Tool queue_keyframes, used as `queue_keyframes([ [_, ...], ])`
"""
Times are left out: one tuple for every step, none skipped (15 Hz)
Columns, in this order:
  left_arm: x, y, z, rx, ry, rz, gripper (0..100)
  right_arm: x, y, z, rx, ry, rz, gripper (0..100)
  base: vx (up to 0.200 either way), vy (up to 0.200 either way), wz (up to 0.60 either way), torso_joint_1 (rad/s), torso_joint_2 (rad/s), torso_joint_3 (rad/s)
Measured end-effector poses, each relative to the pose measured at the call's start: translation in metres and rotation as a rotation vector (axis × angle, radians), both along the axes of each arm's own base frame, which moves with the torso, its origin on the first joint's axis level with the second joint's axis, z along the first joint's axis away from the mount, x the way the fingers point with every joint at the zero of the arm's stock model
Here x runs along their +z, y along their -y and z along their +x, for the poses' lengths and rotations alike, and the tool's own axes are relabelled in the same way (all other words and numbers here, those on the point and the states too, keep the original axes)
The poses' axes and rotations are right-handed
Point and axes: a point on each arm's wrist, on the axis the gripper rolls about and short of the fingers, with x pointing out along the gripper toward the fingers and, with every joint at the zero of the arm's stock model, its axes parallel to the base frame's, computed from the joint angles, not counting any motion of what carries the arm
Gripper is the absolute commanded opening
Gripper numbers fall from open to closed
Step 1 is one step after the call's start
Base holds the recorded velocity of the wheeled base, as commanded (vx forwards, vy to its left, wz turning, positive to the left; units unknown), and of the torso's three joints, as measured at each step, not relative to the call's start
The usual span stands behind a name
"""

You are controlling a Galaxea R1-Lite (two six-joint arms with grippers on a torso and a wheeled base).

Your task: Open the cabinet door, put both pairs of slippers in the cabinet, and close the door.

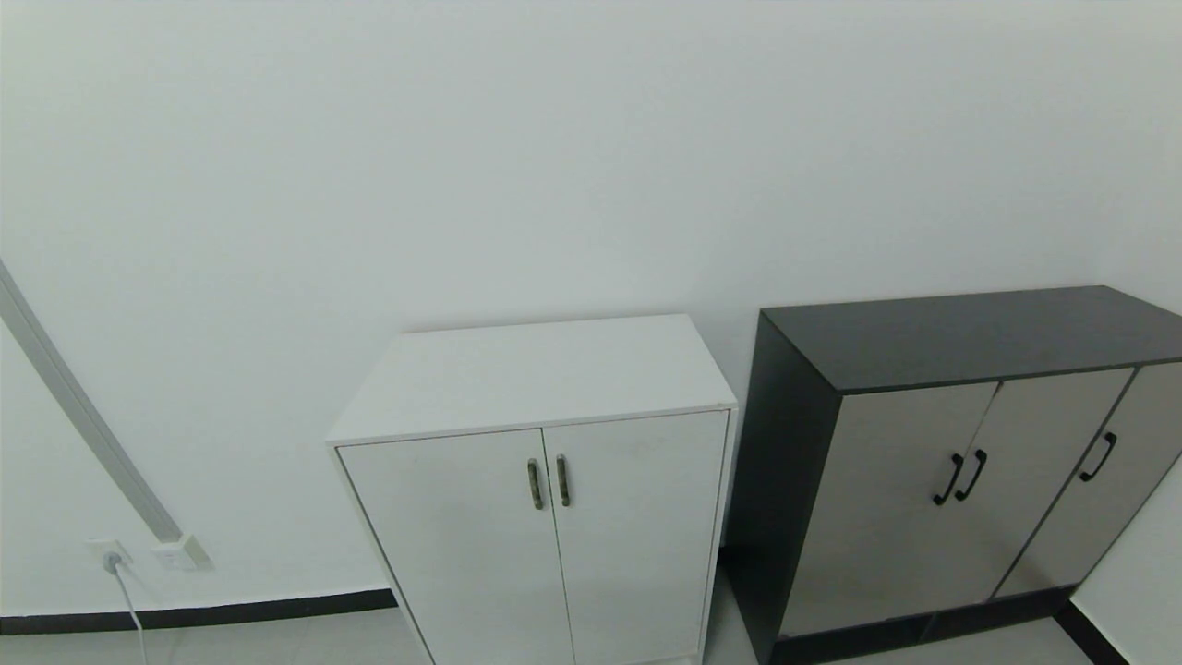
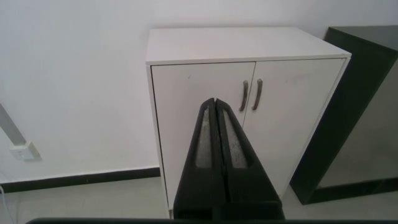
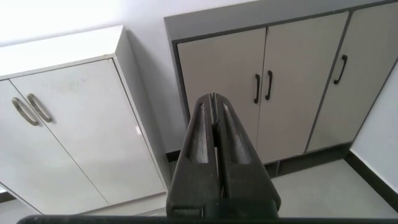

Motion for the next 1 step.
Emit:
queue_keyframes([
  [0.0000, 0.0000, 0.0000, -0.001, 0.000, 0.000, 0, 0.0000, 0.0000, 0.0000, 0.000, 0.000, 0.000, 0, 0.000, 0.000, 0.00, 0.000, 0.00, 0.000],
])
